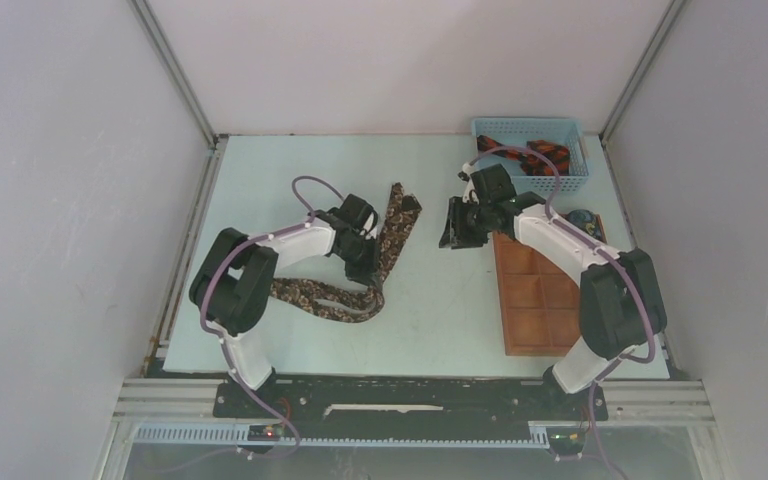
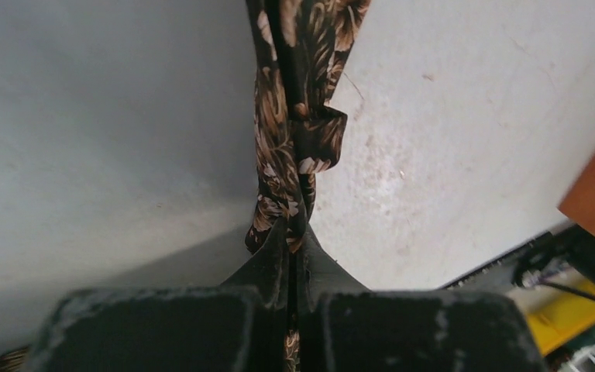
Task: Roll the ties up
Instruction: Flatten out the tie at the center of the board.
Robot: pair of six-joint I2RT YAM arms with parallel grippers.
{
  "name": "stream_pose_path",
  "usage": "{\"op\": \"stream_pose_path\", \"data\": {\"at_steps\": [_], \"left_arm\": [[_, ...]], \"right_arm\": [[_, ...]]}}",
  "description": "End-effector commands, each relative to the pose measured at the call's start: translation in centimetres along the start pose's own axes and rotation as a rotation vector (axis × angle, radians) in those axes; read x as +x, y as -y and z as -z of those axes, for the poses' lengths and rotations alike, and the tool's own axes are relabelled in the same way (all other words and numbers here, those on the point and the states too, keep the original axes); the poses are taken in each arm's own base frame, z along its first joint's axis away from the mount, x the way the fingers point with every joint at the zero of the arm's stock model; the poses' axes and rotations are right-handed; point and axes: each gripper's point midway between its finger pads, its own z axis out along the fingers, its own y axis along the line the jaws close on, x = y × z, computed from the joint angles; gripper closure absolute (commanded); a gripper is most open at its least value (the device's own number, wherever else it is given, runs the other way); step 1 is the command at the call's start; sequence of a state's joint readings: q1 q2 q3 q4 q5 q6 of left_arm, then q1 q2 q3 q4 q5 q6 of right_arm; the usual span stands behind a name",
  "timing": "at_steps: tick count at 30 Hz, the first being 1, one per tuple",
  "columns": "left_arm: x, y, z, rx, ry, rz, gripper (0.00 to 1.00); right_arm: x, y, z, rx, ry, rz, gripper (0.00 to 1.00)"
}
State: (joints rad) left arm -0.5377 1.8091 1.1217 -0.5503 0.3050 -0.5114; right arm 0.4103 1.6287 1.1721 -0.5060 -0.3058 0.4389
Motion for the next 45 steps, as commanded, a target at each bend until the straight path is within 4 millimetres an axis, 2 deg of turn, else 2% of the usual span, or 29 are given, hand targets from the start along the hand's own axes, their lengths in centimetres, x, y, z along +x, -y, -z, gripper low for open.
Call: {"op": "stream_pose_path", "data": {"at_steps": [1,7,12,17,23,31,34,41,45], "left_arm": [[0.6,2.4,1.8,0.211,-0.026,-0.019,1.00],[1.2,1.1,1.7,0.271,-0.080,0.054,1.00],[1.1,1.4,1.6,0.317,-0.100,0.095,1.00],[1.1,0.7,2.0,0.325,-0.107,0.141,1.00],[3.6,-0.2,1.8,0.330,-0.160,0.184,1.00],[6.1,-1.1,2.3,0.308,-0.170,0.202,1.00],[6.6,-1.2,2.5,0.307,-0.169,0.205,1.00],[7.6,-1.6,2.6,0.303,-0.175,0.203,1.00],[7.7,-1.7,2.5,0.297,-0.175,0.202,1.00]], "right_arm": [[-0.2,-1.0,-1.2,-0.055,0.004,-0.016,0.62],[-0.5,-1.5,-2.0,-0.089,0.008,-0.040,0.62],[-1.2,-1.8,-3.0,-0.131,0.018,-0.069,0.62],[-2.1,-1.3,-4.2,-0.146,0.031,-0.105,0.62],[-3.0,-1.2,-5.5,-0.141,0.026,-0.121,0.62],[-4.0,-2.7,-7.6,-0.160,0.015,-0.136,0.62],[-4.4,-3.0,-8.8,-0.128,0.011,-0.131,0.62],[-3.8,-2.8,-11.8,-0.030,-0.035,-0.091,0.62],[-3.3,-2.0,-12.9,0.079,-0.051,-0.062,0.61]]}}
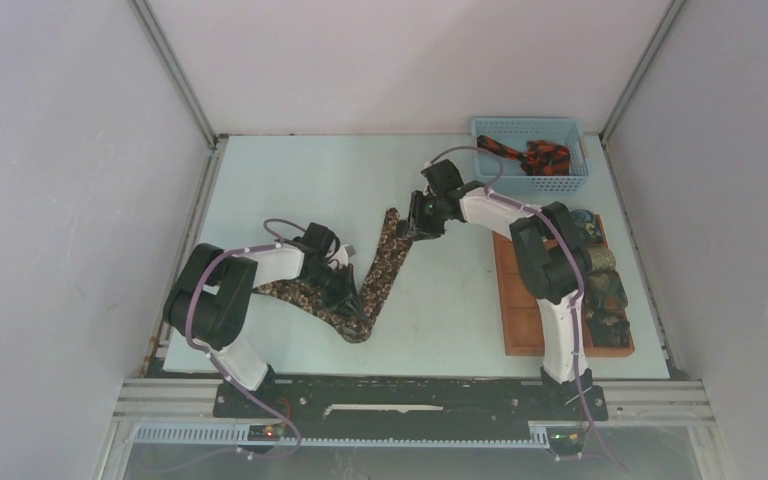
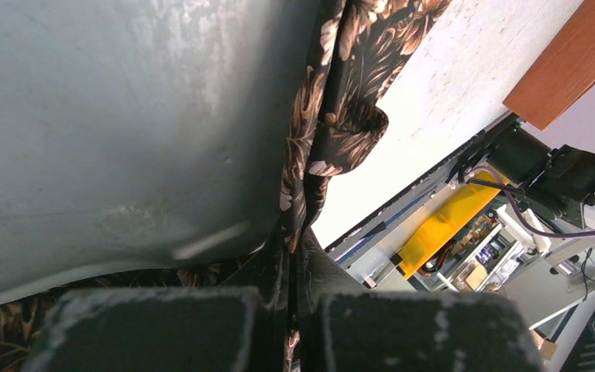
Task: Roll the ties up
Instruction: Flatten out the tie at the center of the board.
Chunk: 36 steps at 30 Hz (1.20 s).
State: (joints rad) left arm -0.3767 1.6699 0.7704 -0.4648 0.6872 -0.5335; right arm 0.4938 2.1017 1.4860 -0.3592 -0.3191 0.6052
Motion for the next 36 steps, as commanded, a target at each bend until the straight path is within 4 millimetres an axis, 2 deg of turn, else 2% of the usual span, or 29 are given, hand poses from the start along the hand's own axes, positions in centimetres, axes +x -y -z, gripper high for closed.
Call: {"op": "stream_pose_path", "data": {"at_steps": [1,6,13,16,20,24,27,31,36], "left_arm": [[-0.1,0.7,0.5,0.022,0.020,-0.024,1.00],[0.0,0.4,0.5,0.011,0.021,-0.027,1.00],[-0.1,0.5,0.7,0.009,0.022,-0.041,1.00],[-0.1,0.6,0.7,0.013,0.020,-0.044,1.00],[-0.1,0.7,0.8,0.012,0.023,-0.049,0.98],[-0.2,0.5,1.1,-0.010,0.036,-0.055,0.88],[-0.7,0.4,1.5,-0.042,0.056,-0.067,0.76],[-1.6,0.8,2.4,-0.073,0.095,-0.093,0.55],[-3.2,1.3,3.5,-0.119,0.149,-0.124,0.42]], "right_arm": [[-0.5,0.8,-0.7,0.147,0.018,0.052,0.60],[-0.7,1.8,-1.0,0.341,0.042,0.129,0.55],[0.0,1.8,-2.0,0.484,0.012,0.235,0.51],[1.0,2.1,-3.0,0.497,-0.036,0.253,0.57],[1.9,2.7,-4.0,0.507,-0.069,0.261,0.74],[1.9,2.6,-4.2,0.499,-0.071,0.266,0.89],[1.1,2.7,-4.0,0.494,-0.053,0.257,0.95],[-0.3,3.0,-3.6,0.479,-0.031,0.232,0.97],[-2.8,3.8,-3.3,0.455,-0.006,0.194,1.00]]}}
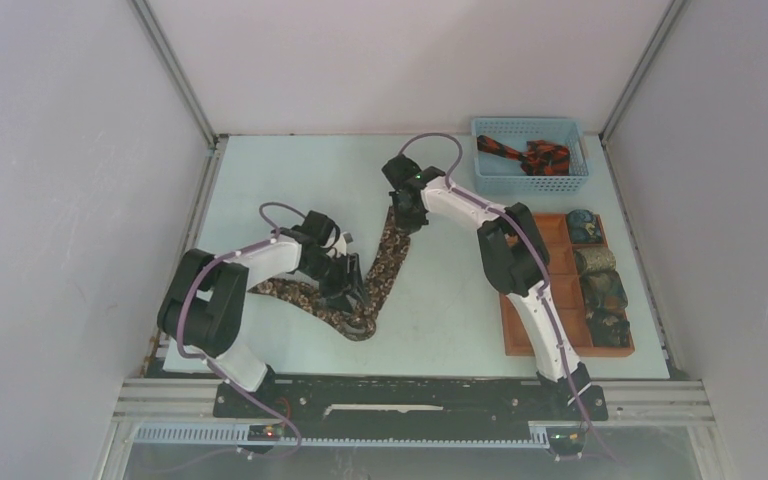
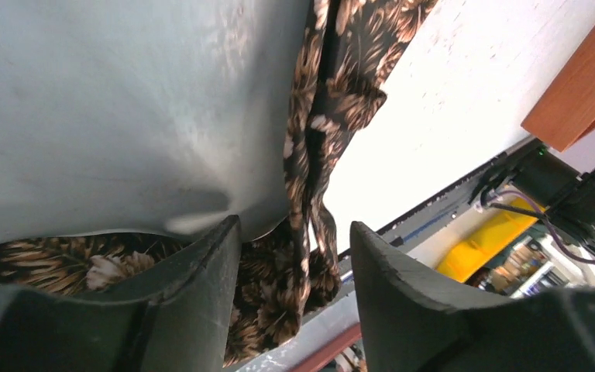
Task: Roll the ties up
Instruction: Flatten out the tie at the center of the board.
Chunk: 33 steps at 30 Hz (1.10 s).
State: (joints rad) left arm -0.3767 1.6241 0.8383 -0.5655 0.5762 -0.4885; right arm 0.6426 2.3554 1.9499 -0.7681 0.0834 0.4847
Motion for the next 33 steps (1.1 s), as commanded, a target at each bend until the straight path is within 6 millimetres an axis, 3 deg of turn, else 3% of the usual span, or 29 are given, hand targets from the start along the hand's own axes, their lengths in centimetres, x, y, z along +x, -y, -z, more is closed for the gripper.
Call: {"op": "stream_pose_path", "data": {"at_steps": [1,7,13,19,26,33], "left_arm": [[-2.5,1.2,2.1,-0.034,0.110,-0.077,0.38],[-5.8,1.5,5.9,-0.158,0.295,-0.143,0.22],[-7.0,1.1,8.9,-0.261,0.407,-0.198,0.19],[-6.8,-0.1,10.2,-0.329,0.470,-0.197,0.20],[-6.0,-0.1,10.9,-0.368,0.496,-0.266,0.22],[-5.7,1.5,7.6,-0.385,0.416,-0.366,0.22]], "right_arm": [[-1.8,3.7,-1.7,0.054,-0.003,-0.040,1.00],[-4.3,5.3,-2.1,0.025,0.017,-0.084,1.00],[-7.5,7.7,-2.3,0.029,0.076,-0.120,1.00],[-12.1,10.5,-2.2,0.026,0.194,-0.213,1.00],[-16.4,11.6,-2.2,-0.013,0.319,-0.285,1.00],[-17.7,12.8,-2.4,-0.066,0.350,-0.348,1.00]]}}
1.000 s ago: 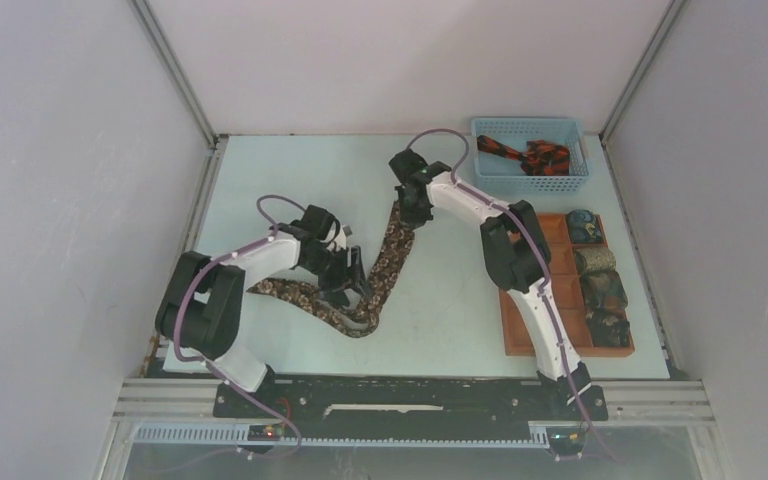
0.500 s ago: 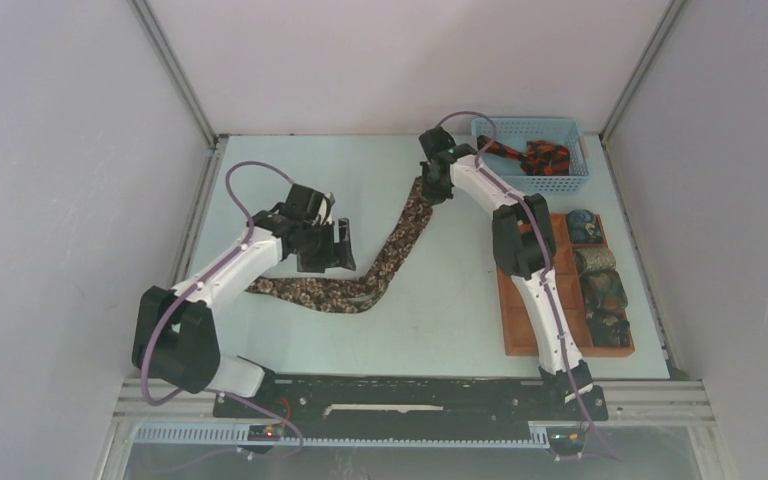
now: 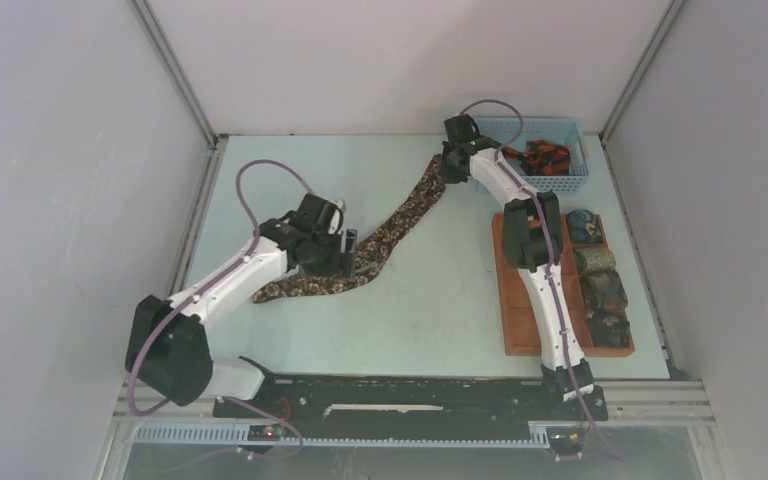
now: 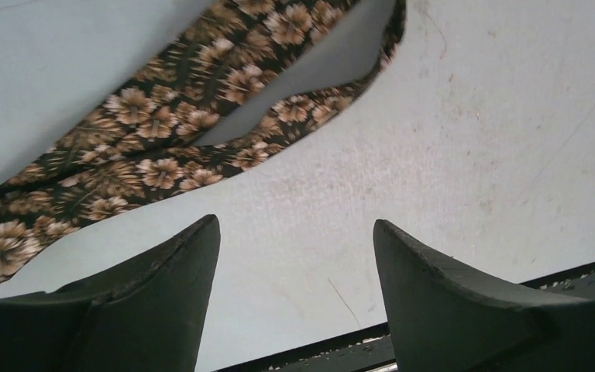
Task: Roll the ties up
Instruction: Flatten out the tie at the center of the board.
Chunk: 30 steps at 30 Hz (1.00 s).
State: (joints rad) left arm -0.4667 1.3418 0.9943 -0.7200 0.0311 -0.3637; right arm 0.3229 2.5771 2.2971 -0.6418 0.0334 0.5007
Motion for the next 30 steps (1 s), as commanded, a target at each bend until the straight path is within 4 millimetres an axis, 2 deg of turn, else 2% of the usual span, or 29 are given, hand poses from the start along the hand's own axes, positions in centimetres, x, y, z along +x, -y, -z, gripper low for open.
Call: {"op": "stream_pose_path", "data": {"at_steps": [1,11,18,21,25,30], "left_arm": [[-0.1,1.6,-1.6,-0.005,-0.024,-0.091,0.22],[-0.2,3.5,-5.3,0.027,-0.112,-0.112,0.22],[0.0,4.5,-7.3,0.064,-0.145,-0.072,0.28],[0.2,4.5,-8.1,0.061,-0.159,-0.060,0.39],[0.5,4.7,-8.8,0.069,-0.174,-0.046,0.63],[0.6,4.6,-8.6,0.064,-0.175,-0.047,0.92]], "right_arm": [[-2.8,-1.1,0.2,-0.077,0.072,-0.056,1.00],[-2.4,-1.1,-0.2,-0.125,0.040,-0.072,1.00],[-2.3,-1.2,-0.2,-0.134,0.038,-0.066,1.00],[-2.3,-1.2,-0.2,-0.135,0.036,-0.062,1.00],[-2.2,-1.3,-0.1,-0.134,0.032,-0.053,1.00],[-2.1,-1.2,-0.1,-0.134,0.029,-0.054,1.00]]}}
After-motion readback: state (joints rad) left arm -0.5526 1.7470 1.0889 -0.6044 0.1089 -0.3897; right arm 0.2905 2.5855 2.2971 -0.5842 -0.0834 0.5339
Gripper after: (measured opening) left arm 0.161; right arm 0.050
